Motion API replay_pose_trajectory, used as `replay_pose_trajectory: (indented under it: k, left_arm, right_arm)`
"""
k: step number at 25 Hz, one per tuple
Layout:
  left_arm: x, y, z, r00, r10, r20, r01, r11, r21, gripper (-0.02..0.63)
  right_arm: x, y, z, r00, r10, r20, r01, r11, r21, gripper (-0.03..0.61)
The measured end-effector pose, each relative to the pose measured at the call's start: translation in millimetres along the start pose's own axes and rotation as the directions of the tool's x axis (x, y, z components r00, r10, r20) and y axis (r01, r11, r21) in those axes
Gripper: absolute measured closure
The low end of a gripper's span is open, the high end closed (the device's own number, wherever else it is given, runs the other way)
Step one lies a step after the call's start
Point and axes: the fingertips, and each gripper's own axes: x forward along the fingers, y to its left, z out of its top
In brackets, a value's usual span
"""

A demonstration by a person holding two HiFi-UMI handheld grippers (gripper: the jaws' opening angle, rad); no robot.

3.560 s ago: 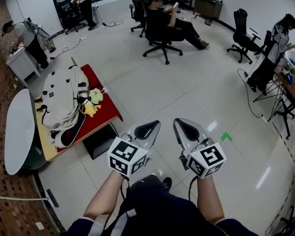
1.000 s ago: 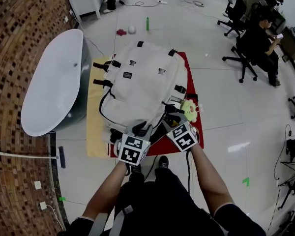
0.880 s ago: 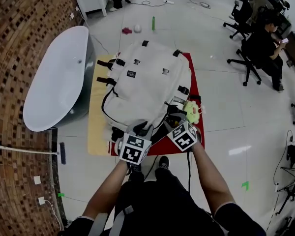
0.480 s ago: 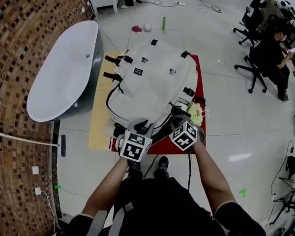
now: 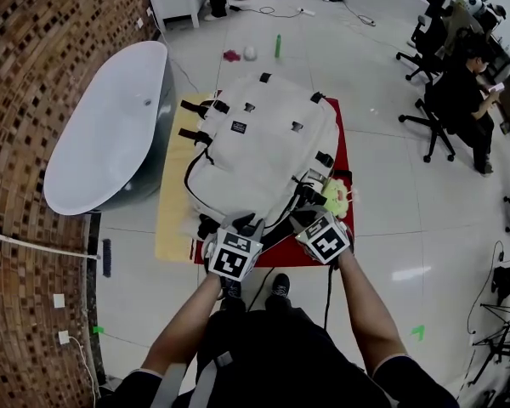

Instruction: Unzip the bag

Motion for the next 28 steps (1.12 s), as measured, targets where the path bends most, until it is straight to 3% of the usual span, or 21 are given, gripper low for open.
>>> replay_pose_trajectory:
  k: [8, 13, 20, 24, 28]
  left_arm:
    - [1, -3, -3, 0.999, -0.047, 0.003, 0.047, 0.999, 0.005, 0.526]
    - [-1, -6, -4, 0.996, -0.084, 0.012, 0.084, 0.996, 0.0, 0.526]
    - [-6, -13, -4, 0.988, -0.149, 0.036, 0.149, 0.989, -0.008, 0.526]
    - [-17, -25, -2, 0.981, -0.187, 0.054, 0.188, 0.982, -0.019, 0.528]
    - [-25, -36, -5, 0.979, -0.198, 0.056, 0.2, 0.979, -0.048, 0.528]
  right_arm:
    - [-7, 29, 2, 0.998, 0.062, -0.009, -0.06, 0.99, 0.129, 0.552]
    - [-5, 49, 0, 0.996, 0.085, -0.011, -0.082, 0.983, 0.162, 0.549]
    - [-12, 61, 7, 0.993, 0.088, 0.081, -0.109, 0.942, 0.316, 0.546]
    - [-15, 62, 9, 0.99, 0.089, 0.111, -0.122, 0.934, 0.337, 0.546]
    - [-13, 73, 10, 0.985, 0.141, 0.102, -0.165, 0.941, 0.297, 0.545]
